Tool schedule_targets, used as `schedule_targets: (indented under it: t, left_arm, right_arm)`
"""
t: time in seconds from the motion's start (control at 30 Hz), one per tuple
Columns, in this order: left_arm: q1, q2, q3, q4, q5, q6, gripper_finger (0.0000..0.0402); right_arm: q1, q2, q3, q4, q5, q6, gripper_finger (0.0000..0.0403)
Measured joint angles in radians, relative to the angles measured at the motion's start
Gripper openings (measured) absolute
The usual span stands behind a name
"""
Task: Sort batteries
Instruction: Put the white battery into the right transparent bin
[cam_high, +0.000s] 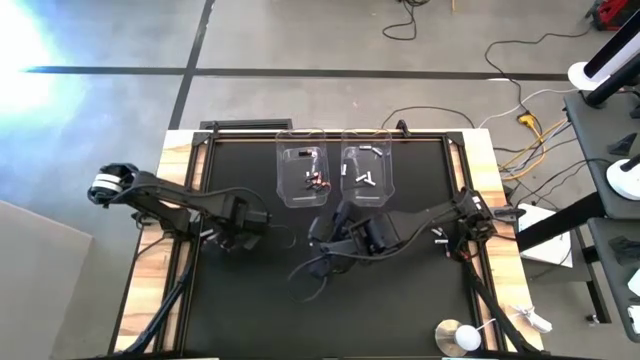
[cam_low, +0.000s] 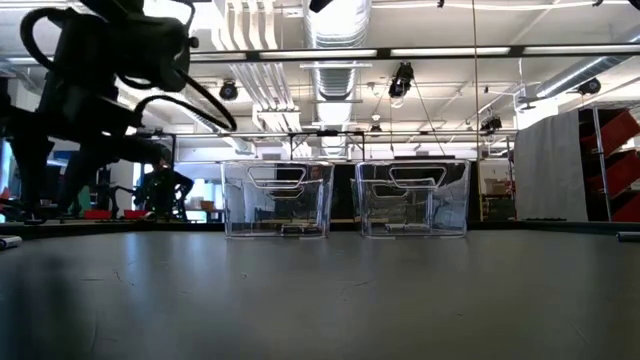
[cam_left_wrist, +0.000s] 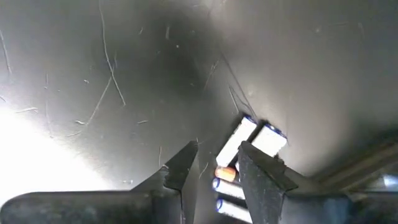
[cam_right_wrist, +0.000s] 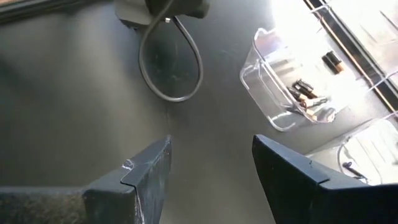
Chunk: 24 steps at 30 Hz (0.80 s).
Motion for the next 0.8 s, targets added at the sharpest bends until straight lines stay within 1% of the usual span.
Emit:
schedule_targets:
  t: [0.03, 0.1, 0.17, 0.27, 0.33, 0.37, 0.4, 0.57, 0.67, 0.8]
  left_arm:
    - [0.0, 0.0, -0.009, 0.013, 0.001, -0.027, 0.0092]
    - [0.001, 0.003, -0.015, 0.045, 0.001, -0.132, 0.0092]
    - [0.001, 0.008, -0.015, 0.088, 0.002, -0.309, 0.0092]
    - [0.002, 0.015, -0.005, 0.126, 0.002, -0.7, 0.0092]
    - [0.002, 0.016, -0.007, 0.123, 0.002, -0.983, 0.0092]
    - [0.001, 0.016, -0.011, 0.115, 0.002, -1.095, 0.0092]
    - [-0.001, 0.014, -0.016, 0.109, 0.002, -1.17, 0.0092]
    - [-0.032, -0.028, -0.021, 0.073, -0.004, -1.403, 0.0092]
    - [-0.061, -0.069, -0.021, 0.051, -0.051, -1.545, 0.0092]
    - [-0.091, -0.127, -0.036, 0.032, -0.073, -1.683, 0.0092]
  right_arm:
    - [-0.001, 0.0, -0.002, 0.0, 0.001, 0.0, 0.0217]
    - [-0.006, 0.0, -0.002, 0.001, 0.006, 0.0, 0.0217]
    - [-0.009, 0.0, -0.002, 0.002, 0.007, 0.0, 0.0217]
    - [-0.014, 0.0, -0.003, 0.003, 0.008, 0.0, 0.0217]
    - [-0.018, 0.0, -0.003, 0.004, 0.009, -0.001, 0.0217]
    - [-0.02, 0.0, -0.003, 0.004, 0.011, -0.001, 0.0217]
    - [-0.02, 0.0, -0.003, 0.004, 0.014, -0.001, 0.0217]
    - [-0.026, 0.0, -0.003, 0.006, 0.024, -0.003, 0.0217]
    - [-0.031, 0.0, -0.003, 0.008, 0.024, -0.026, 0.0217]
    - [-0.033, 0.0, -0.003, 0.009, 0.024, -0.061, 0.0217]
